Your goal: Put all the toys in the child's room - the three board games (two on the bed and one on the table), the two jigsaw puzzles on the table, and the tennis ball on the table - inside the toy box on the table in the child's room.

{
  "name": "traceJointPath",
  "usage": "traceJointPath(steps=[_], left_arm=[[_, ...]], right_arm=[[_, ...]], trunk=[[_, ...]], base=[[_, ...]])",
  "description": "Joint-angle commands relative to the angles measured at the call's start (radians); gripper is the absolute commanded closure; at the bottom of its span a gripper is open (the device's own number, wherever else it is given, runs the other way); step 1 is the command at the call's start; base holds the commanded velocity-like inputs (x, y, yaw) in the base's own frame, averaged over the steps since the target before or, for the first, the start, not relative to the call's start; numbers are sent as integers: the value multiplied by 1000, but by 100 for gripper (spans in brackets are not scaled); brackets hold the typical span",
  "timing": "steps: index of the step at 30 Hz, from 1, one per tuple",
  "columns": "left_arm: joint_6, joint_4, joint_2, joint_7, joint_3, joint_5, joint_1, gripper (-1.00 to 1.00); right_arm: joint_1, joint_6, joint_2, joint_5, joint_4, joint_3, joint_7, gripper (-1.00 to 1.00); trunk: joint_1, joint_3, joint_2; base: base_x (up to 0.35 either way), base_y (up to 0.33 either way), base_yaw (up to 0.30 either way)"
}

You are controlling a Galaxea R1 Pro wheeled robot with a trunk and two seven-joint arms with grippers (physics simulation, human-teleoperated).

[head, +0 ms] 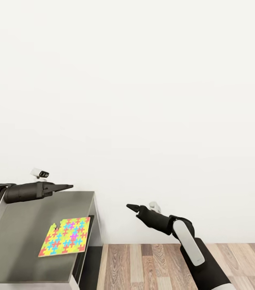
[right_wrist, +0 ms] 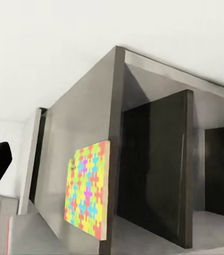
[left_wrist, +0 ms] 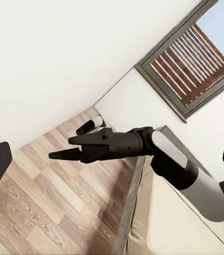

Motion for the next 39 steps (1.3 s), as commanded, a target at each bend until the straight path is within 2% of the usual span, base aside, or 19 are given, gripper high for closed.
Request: traceJointPath(steps=[1, 4, 10, 12, 14, 18, 24, 26, 31, 39], left_arm=[[11, -1, 0, -4, -1, 0, 0, -100], [11, -2, 0, -4, -1, 1, 1, -100], [11, -1, 3, -4, 0, 1, 2, -100], [11, -1, 4, -4, 0, 1, 2, -100], [11, -1, 4, -4, 0, 1, 2, -100], [11, -1, 5, -4, 0, 1, 3, -100], [11, 0, 8, -4, 3, 2, 4, -100], [11, 0, 8, -4, 4, 2, 5, -100], [12, 1, 8, -4, 3, 2, 5, -100], [12, 0, 8, -4, 3, 2, 5, -100]], right_arm=[[1, -5, -2, 3, 1, -6, 8, -100], [3, -13, -4, 1, 1, -17, 9, -100], [2, 3, -6, -2, 14, -85, 8, -100], [-4, 29, -7, -2, 46, -118, 8, -100], [-13, 81, -6, -3, 124, -160, 10, -100], [-54, 156, -4, -6, 233, -198, 13, -100], [-85, 197, 11, -8, 278, -204, 13, -100], [-87, 201, 13, -8, 281, -204, 14, -100], [-89, 204, 17, -7, 284, -201, 40, -100], [-91, 204, 24, -6, 285, -183, 70, -100]], trunk=[[4, -4, -8], [15, -14, -29], [38, -32, -71], [46, -39, -85], [54, -45, -99], [69, -58, -127], [69, -58, -127], [69, -58, -127], [88, -73, -162], [88, -73, -162]], base=[[0, 0, 0], [0, 0, 0], [0, 0, 0], [0, 0, 0], [0, 0, 0], [0, 0, 0], [0, 0, 0], [0, 0, 0], [0, 0, 0], [0, 0, 0]])
